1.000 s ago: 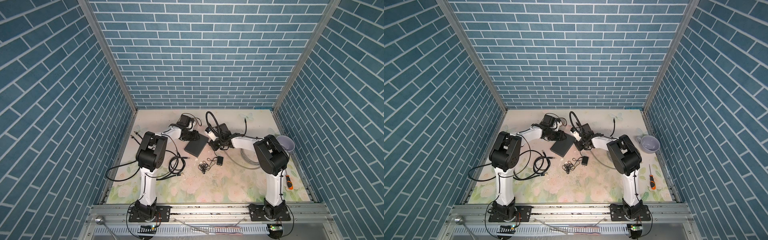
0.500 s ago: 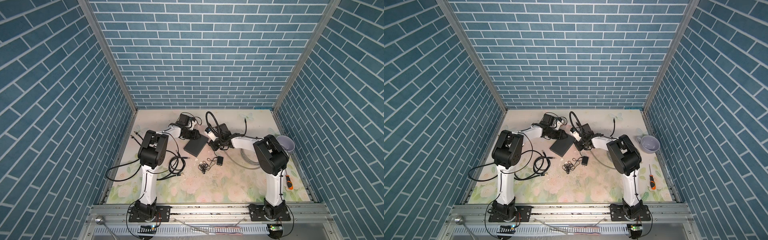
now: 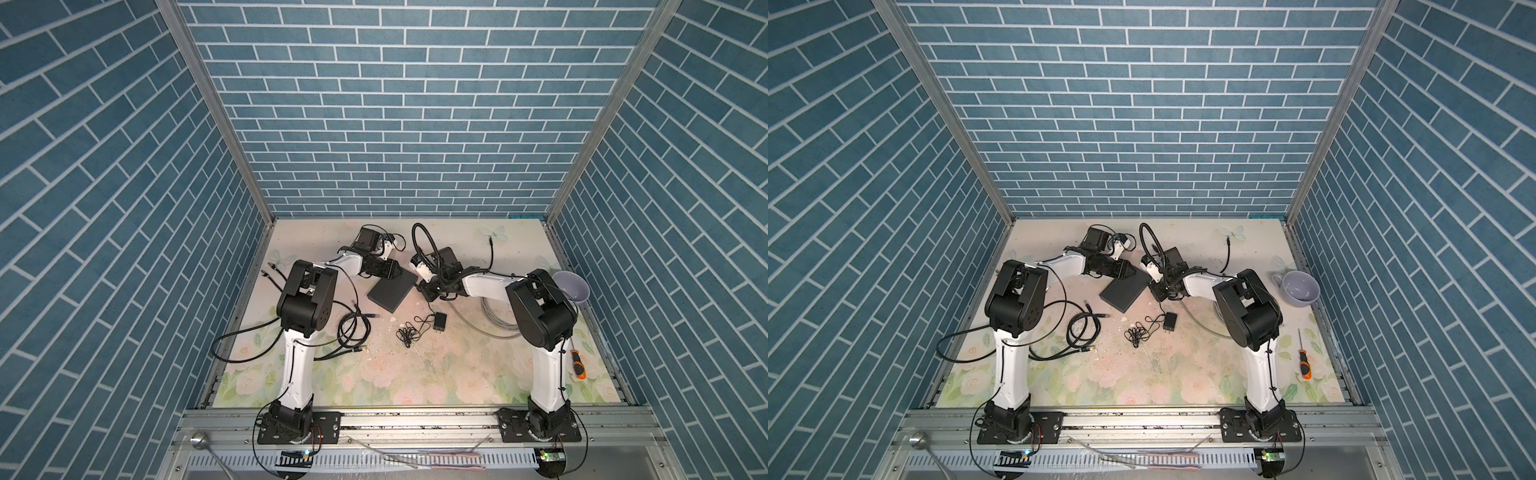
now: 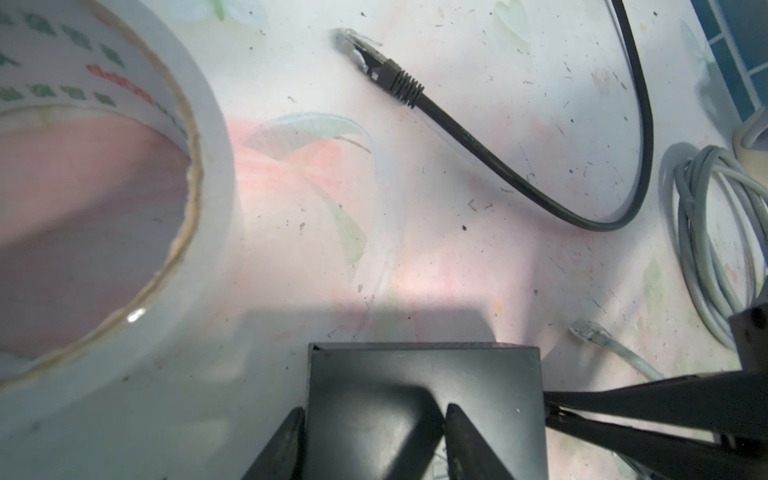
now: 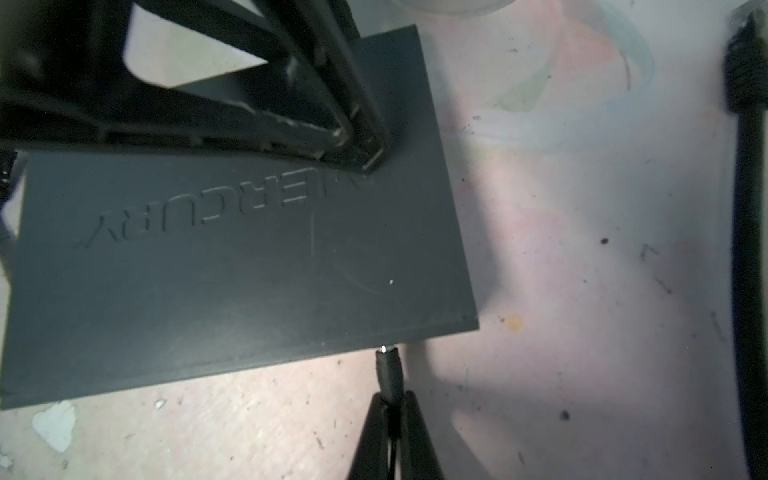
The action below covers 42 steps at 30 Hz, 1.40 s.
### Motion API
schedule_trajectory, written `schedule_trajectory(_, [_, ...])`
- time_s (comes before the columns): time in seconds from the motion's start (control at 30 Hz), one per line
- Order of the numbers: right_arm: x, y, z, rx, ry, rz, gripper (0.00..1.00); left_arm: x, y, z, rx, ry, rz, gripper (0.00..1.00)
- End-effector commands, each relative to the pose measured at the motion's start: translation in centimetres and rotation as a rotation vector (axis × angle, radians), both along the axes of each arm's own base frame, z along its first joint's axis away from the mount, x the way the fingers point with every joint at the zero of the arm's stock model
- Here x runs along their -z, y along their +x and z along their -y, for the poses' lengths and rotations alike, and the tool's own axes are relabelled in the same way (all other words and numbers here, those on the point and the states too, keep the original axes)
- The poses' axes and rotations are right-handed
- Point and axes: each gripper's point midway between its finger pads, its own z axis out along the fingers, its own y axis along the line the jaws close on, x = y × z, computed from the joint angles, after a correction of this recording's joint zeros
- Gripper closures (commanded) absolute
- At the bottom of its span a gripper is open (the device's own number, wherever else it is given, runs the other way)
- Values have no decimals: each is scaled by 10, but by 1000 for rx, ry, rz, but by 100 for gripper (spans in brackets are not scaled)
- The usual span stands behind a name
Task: Insert the plug into the switch port
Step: 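Hold the plug pushed into the box port with the right gripper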
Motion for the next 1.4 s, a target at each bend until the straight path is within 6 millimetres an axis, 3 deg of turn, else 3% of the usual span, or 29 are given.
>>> schedule_trajectory(0.0, [-15, 15, -22, -7, 99, 77, 100, 32, -66, 41, 200, -36, -182, 47])
schedule_trajectory(0.3, [-43, 22, -36, 4, 187, 101, 100, 38, -84, 53, 291, -43, -195, 49])
schedule_trajectory(0.67, [-48, 35, -40, 109, 247, 146, 100, 45, -109, 63, 357, -89, -244, 50])
schedule_trajectory(1.37, [-89, 51, -75, 19, 400, 295, 100, 58, -134, 71, 418, -129, -336, 51])
